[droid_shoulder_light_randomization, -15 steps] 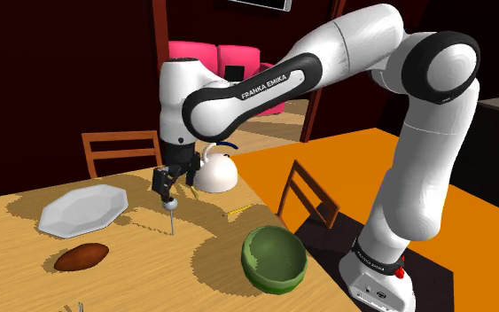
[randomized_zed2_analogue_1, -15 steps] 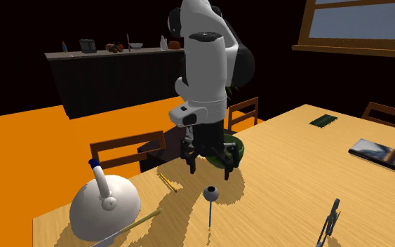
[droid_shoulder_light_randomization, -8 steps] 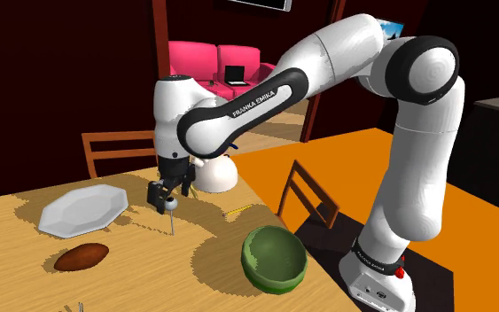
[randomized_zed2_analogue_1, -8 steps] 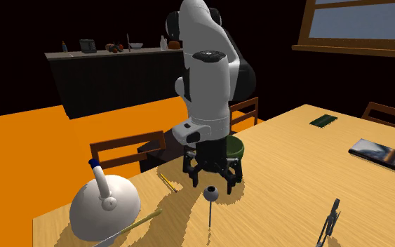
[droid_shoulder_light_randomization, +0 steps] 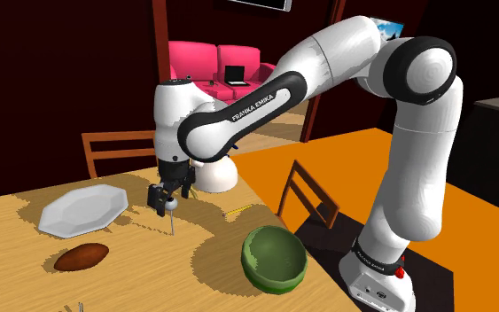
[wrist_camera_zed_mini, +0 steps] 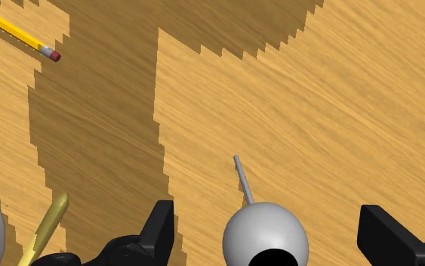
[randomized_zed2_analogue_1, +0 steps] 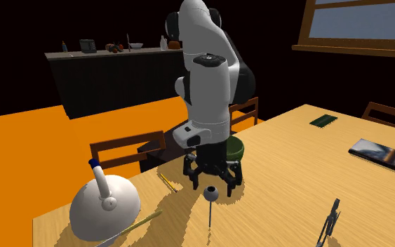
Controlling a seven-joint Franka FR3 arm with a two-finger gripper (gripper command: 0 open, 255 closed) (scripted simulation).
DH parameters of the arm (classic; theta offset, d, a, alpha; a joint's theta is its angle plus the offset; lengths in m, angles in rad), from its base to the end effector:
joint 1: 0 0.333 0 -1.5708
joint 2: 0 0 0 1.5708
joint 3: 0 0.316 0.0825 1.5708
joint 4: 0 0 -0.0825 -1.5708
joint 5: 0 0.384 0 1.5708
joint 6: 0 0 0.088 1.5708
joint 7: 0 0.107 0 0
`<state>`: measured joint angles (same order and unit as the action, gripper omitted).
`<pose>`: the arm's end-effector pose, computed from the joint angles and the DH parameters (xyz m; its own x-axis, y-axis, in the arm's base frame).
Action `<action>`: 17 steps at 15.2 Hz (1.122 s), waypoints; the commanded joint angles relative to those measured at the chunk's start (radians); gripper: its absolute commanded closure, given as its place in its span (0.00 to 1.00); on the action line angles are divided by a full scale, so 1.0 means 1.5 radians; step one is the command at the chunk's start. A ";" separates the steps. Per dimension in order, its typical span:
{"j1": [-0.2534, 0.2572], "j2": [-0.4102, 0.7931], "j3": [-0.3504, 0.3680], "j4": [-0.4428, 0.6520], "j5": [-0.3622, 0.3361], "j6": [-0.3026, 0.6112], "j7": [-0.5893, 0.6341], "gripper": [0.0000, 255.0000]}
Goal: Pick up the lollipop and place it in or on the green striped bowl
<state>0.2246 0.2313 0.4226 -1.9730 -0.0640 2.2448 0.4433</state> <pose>0.4876 0.3544 0.3691 0.9733 0.2261 0.0387 0.2282 -0.9715 -0.0646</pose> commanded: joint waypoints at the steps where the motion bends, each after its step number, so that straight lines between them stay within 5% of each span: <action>1: 0.000 0.000 0.000 0.000 0.000 0.000 0.000 0.00; 2: 0.000 0.000 0.000 0.000 0.000 0.000 0.000 1.00; 17: -0.004 -0.025 0.004 0.025 0.013 -0.048 -0.007 1.00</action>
<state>0.2200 0.2004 0.4273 -1.9419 -0.0474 2.1858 0.4338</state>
